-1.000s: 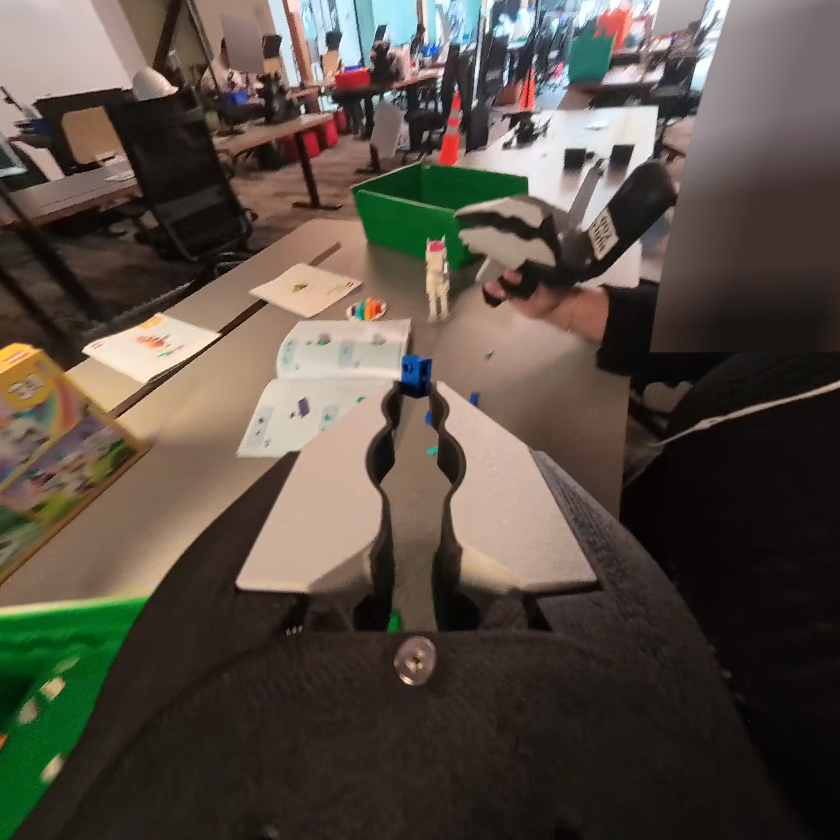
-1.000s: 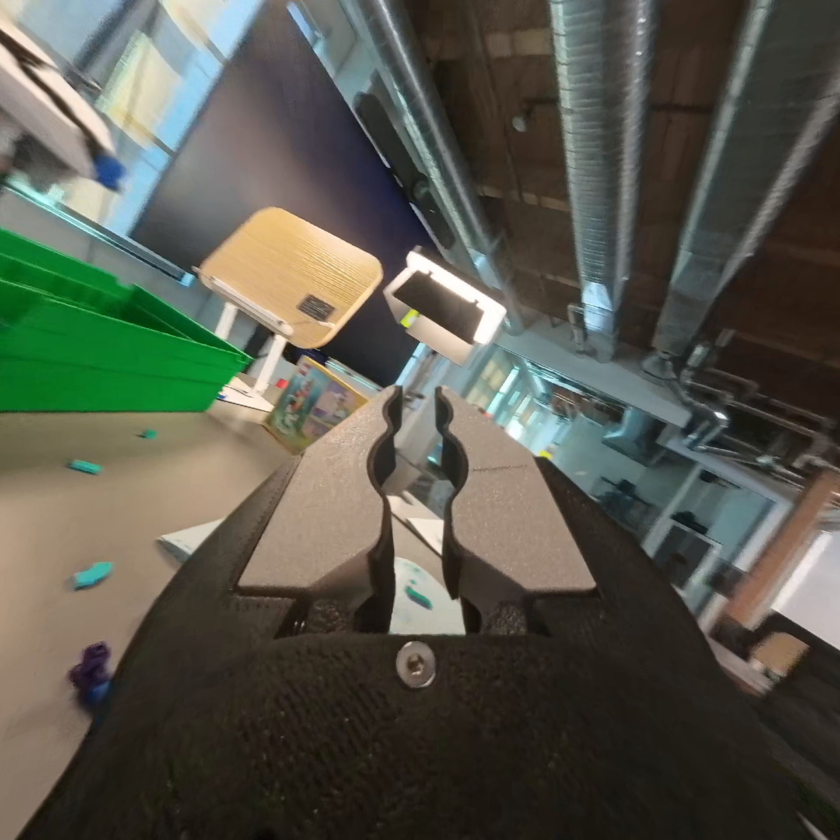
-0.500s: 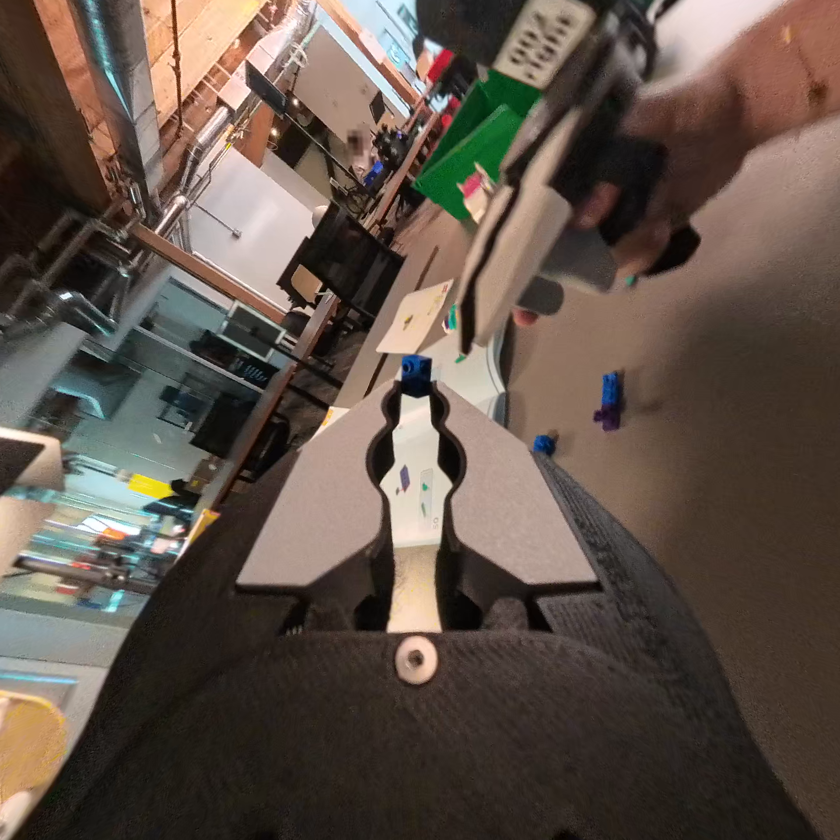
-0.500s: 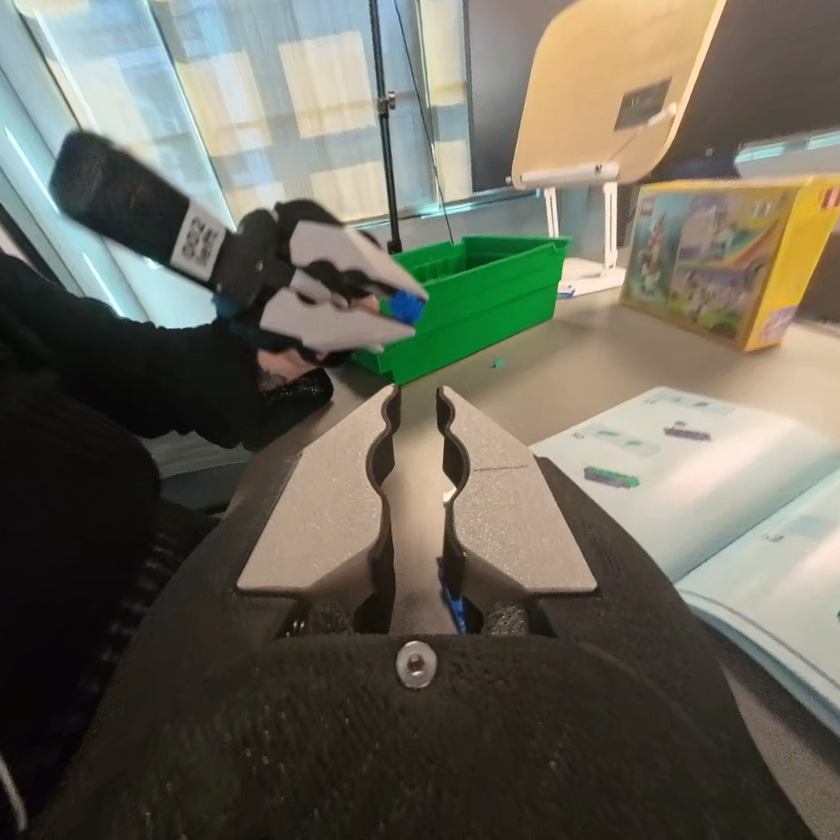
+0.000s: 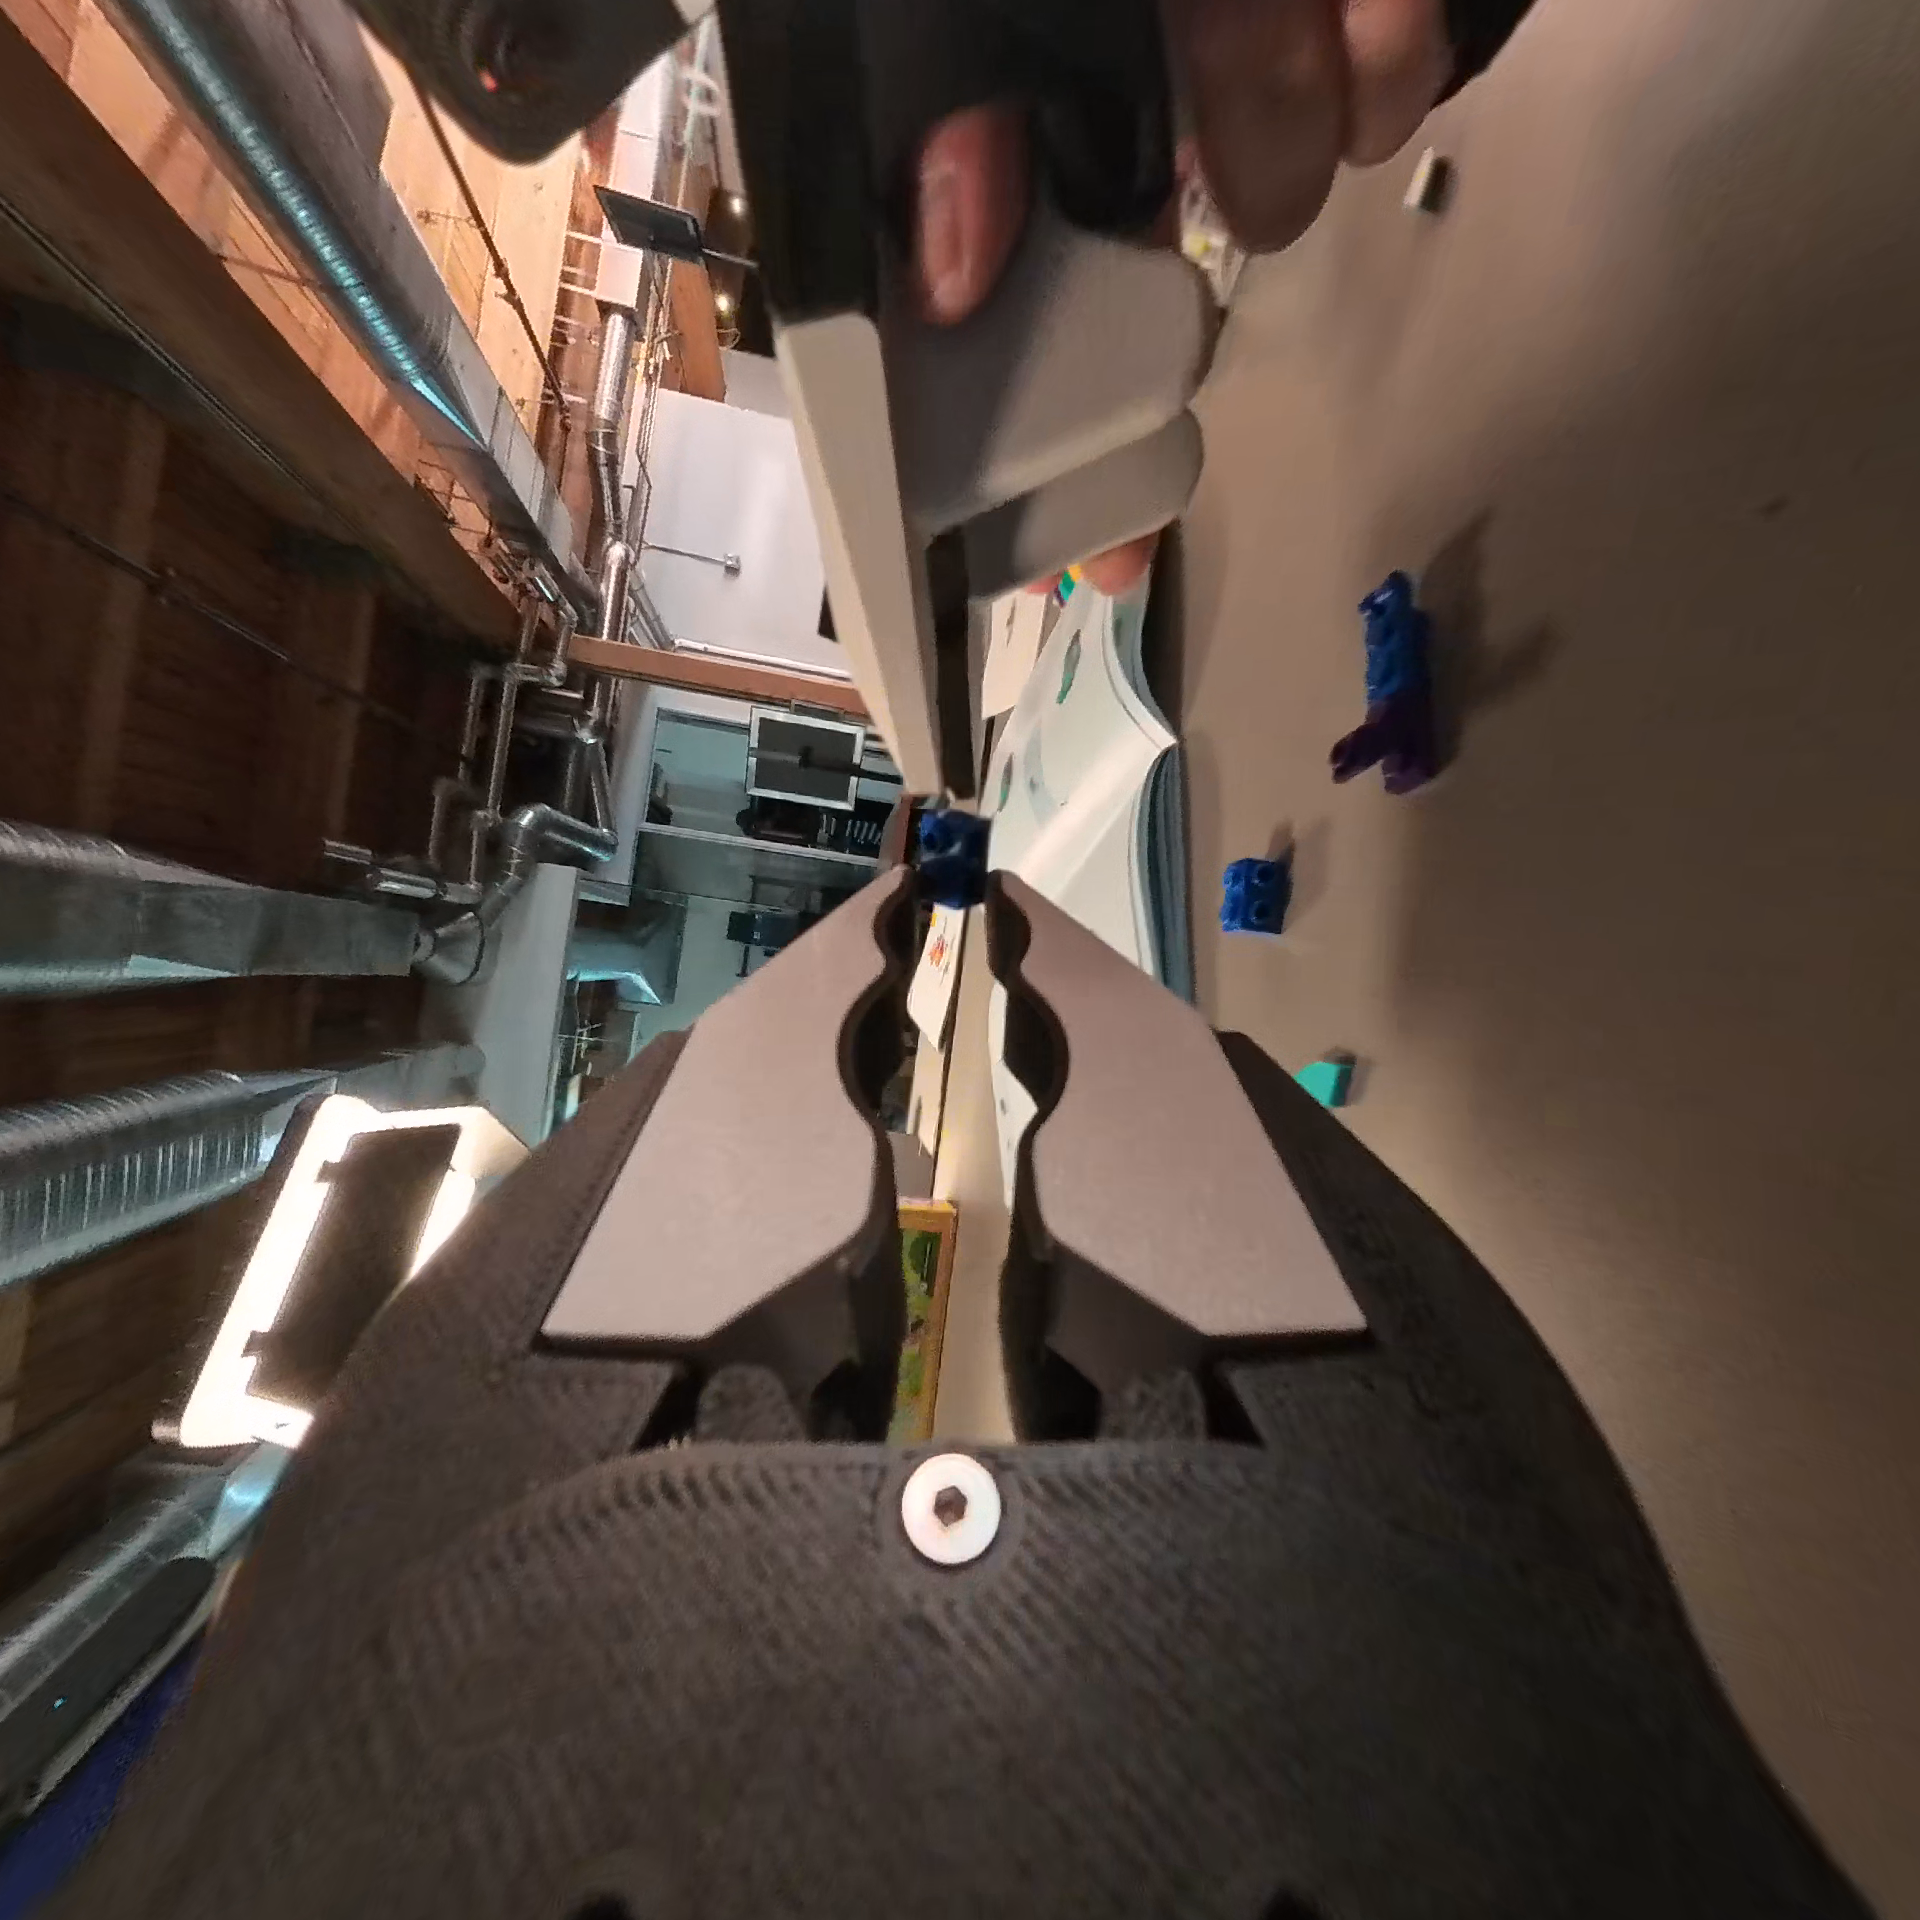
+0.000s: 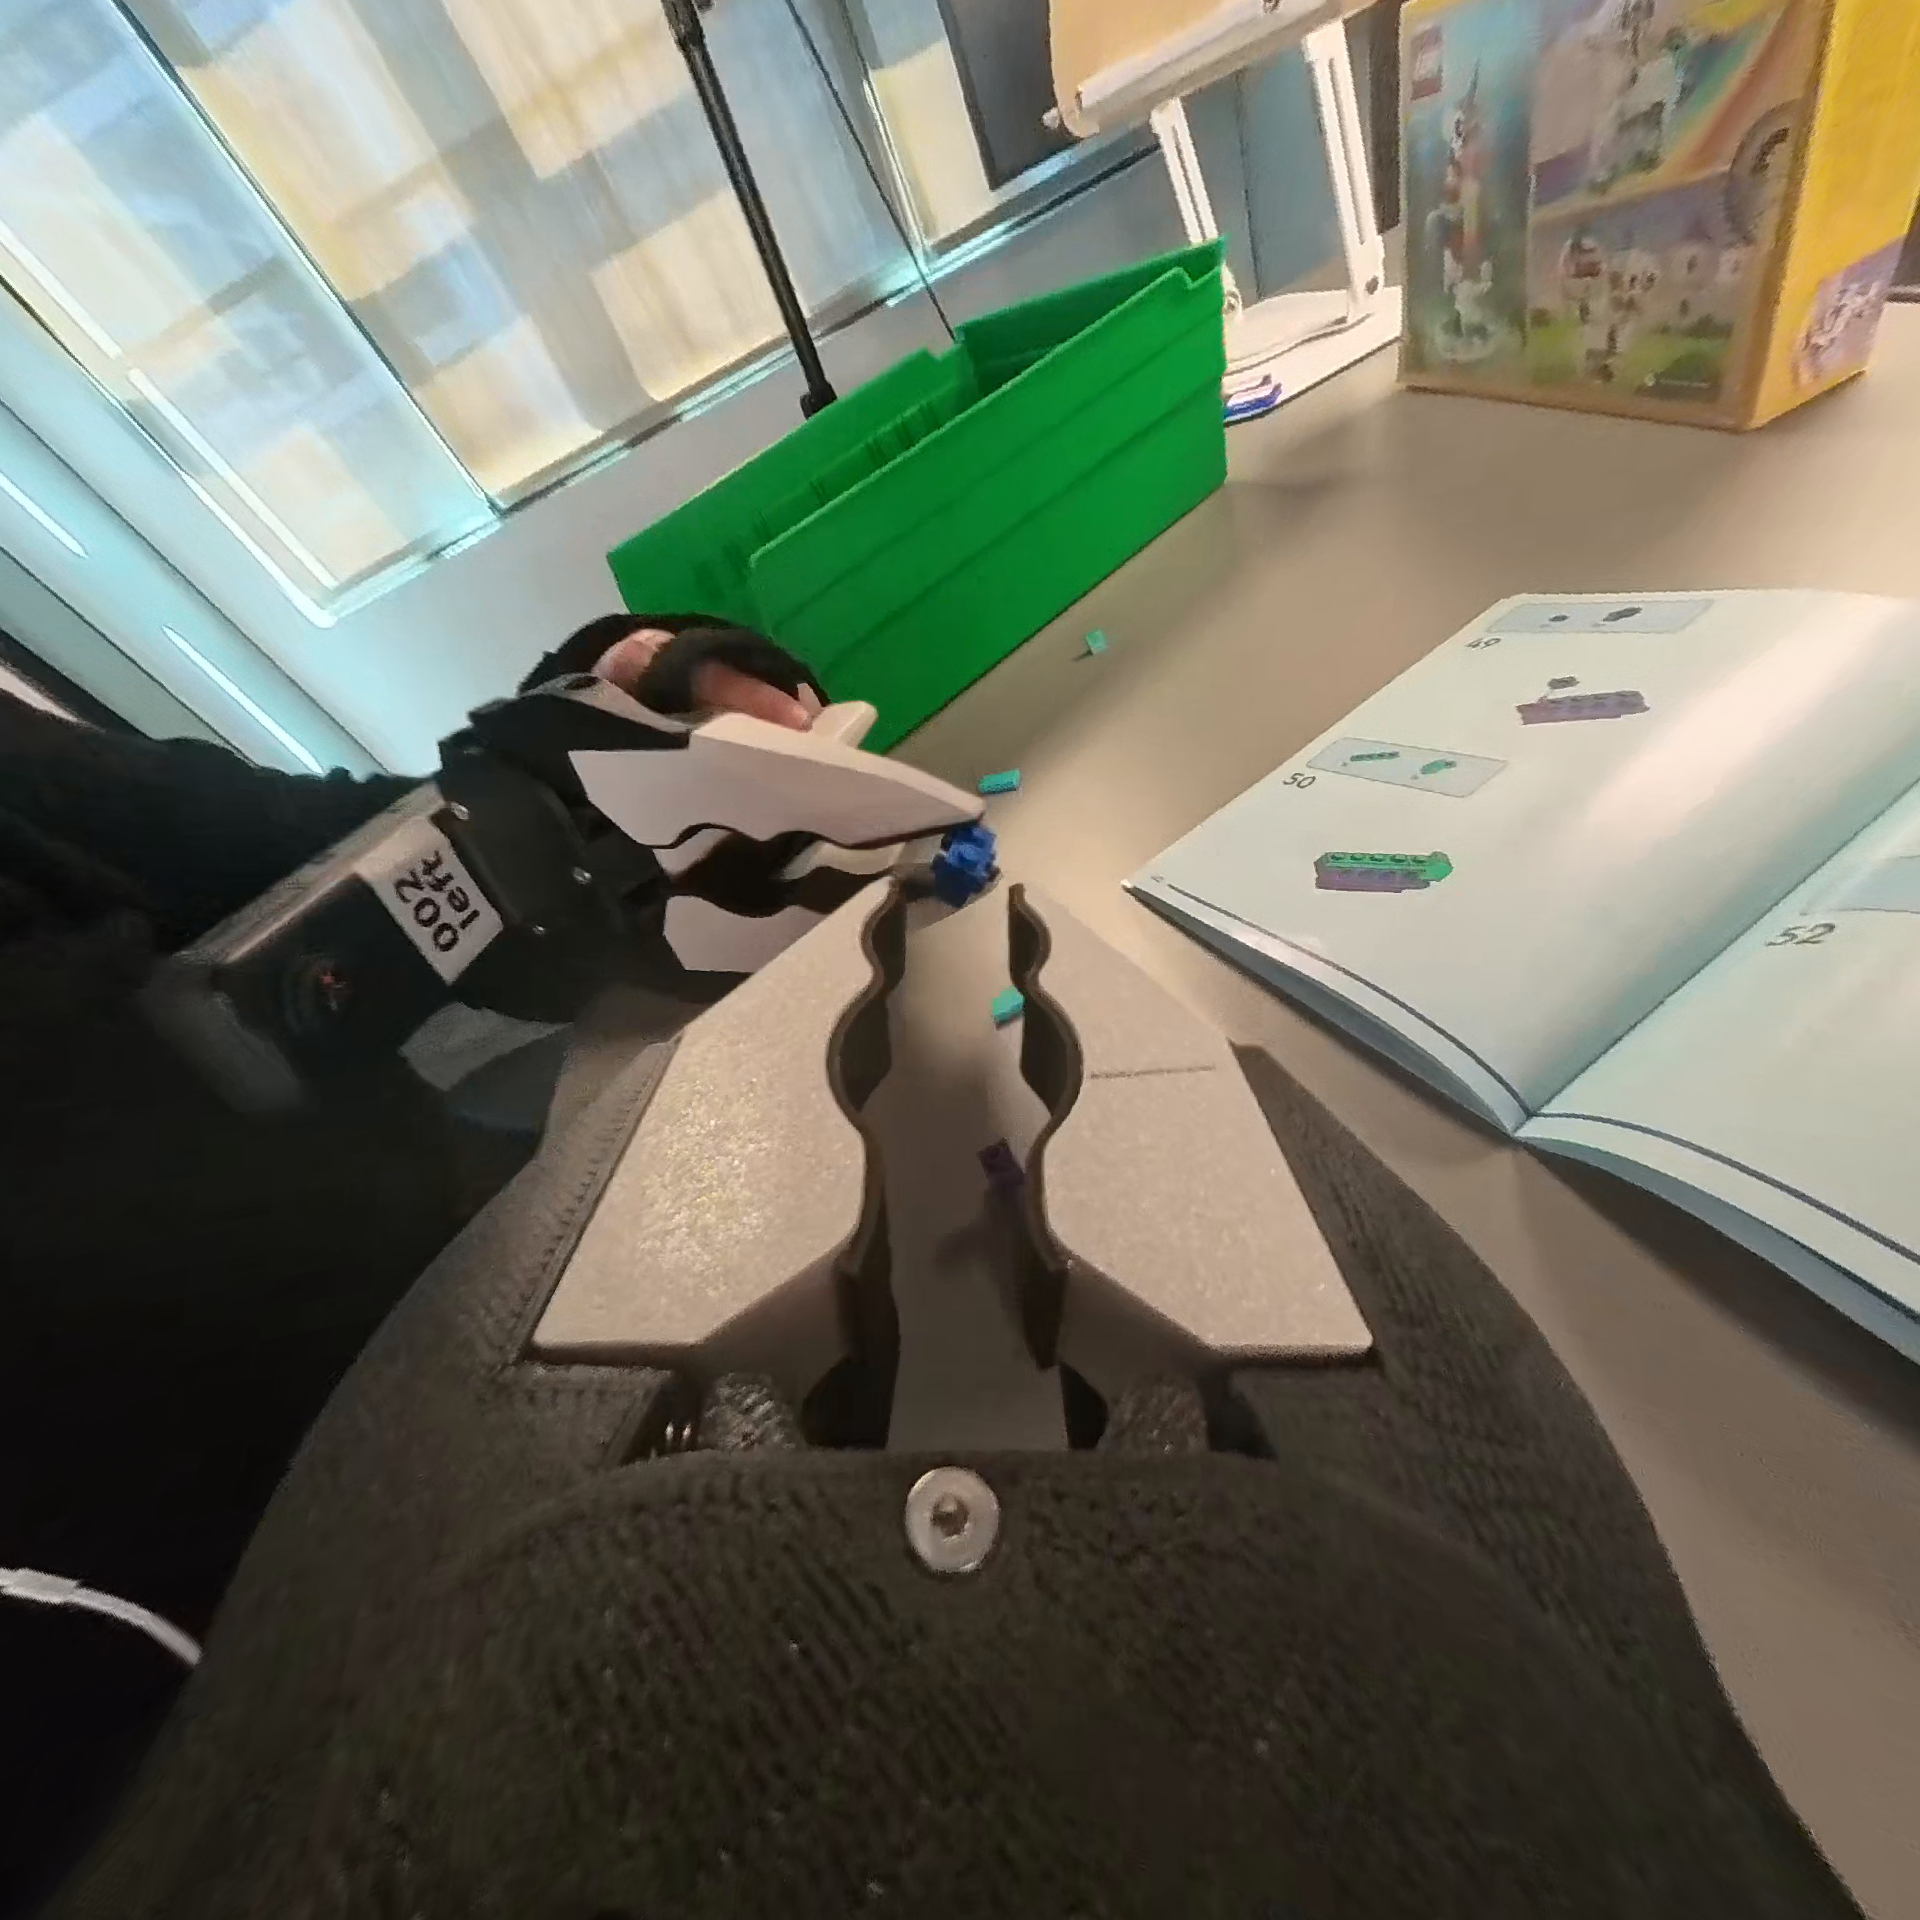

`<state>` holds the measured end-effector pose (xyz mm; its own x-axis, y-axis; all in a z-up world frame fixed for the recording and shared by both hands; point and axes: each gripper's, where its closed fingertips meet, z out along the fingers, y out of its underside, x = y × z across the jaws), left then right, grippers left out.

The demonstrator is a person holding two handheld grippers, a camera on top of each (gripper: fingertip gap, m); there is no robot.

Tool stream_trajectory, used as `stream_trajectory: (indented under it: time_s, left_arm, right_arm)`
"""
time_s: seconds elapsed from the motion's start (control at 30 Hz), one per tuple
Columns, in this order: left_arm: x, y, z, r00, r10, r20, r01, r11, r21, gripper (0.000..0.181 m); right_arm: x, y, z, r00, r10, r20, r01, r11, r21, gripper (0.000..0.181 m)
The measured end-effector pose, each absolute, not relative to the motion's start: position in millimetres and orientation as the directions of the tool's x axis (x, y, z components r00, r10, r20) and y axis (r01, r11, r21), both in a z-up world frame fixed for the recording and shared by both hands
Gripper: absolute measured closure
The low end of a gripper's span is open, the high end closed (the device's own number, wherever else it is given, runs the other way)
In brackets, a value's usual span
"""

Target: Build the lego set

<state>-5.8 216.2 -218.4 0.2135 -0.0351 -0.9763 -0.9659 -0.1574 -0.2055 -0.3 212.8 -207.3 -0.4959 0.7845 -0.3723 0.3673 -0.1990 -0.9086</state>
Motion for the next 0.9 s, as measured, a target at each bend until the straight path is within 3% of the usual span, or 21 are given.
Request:
stream_trajectory:
  time_s: [0.6, 0.73, 0.9]
  left_arm:
    - [-2.8, 215.2, -224.0, 0.156, -0.035, -0.987, -0.975, -0.165, -0.149, 0.169]
    - [-6.9, 217.1, -223.7, 0.327, -0.046, -0.944, -0.934, -0.170, -0.315, 0.167]
    - [-42.1, 216.7, -222.9, 0.636, -0.025, -0.771, -0.747, -0.269, -0.608, 0.161]
  right_arm:
    - [-3.0, 205.7, -220.9, -0.496, 0.779, -0.383, 0.416, -0.173, -0.893, 0.171]
    - [-2.3, 212.9, -221.6, -0.489, 0.823, -0.290, 0.387, -0.093, -0.917, 0.173]
    - [2.2, 240.5, -243.9, -0.432, 0.902, -0.019, 0.411, 0.178, -0.894, 0.173]
